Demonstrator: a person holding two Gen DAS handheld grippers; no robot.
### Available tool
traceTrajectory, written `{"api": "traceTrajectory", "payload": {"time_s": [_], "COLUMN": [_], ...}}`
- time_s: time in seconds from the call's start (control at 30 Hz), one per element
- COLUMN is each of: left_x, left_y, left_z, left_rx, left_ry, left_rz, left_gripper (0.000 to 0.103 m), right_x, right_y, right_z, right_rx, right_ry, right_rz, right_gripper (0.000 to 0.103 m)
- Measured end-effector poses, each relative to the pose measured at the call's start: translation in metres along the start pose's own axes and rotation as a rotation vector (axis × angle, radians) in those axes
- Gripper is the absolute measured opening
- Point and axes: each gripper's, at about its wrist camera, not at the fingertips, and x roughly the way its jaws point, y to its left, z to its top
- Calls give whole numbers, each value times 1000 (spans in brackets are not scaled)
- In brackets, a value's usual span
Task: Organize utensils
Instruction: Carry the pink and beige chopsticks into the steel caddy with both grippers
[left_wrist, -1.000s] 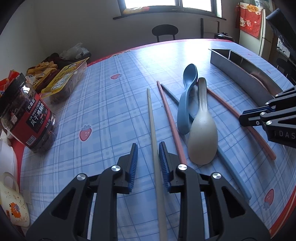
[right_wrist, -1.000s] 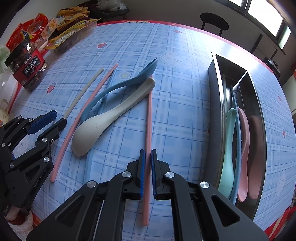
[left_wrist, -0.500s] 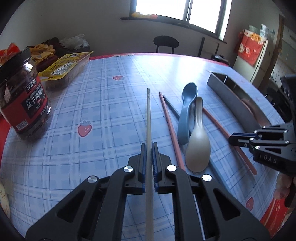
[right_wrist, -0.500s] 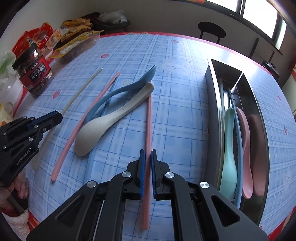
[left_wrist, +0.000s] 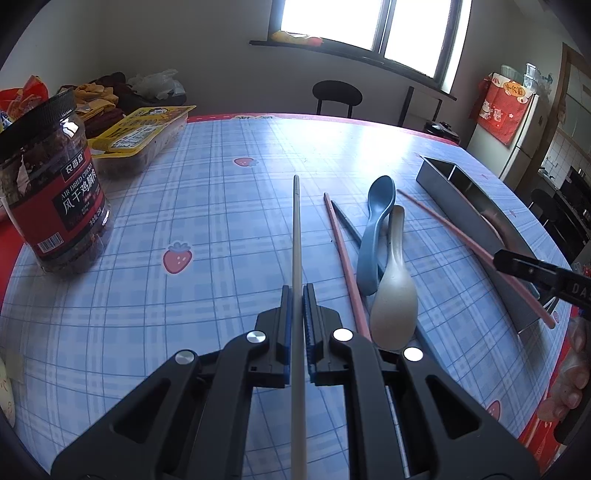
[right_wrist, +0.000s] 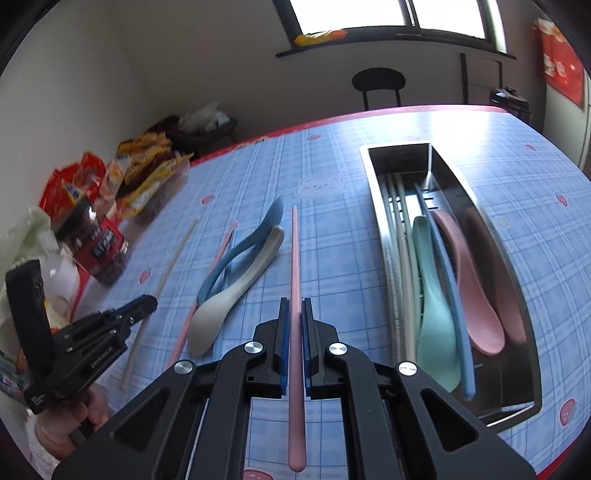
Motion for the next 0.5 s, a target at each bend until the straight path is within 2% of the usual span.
{"api": "traceTrajectory", "payload": {"time_s": [0.5], "left_x": [-7], "left_y": [2], "left_z": [3], "left_rx": [-7], "left_ry": [-29], "left_rz": [26], "left_gripper": [10], "right_x": [-40], "right_y": [-40], "right_z": [1], "right_rx": [100], "right_ry": [-129], "right_rz": [68], "right_gripper": [6]}}
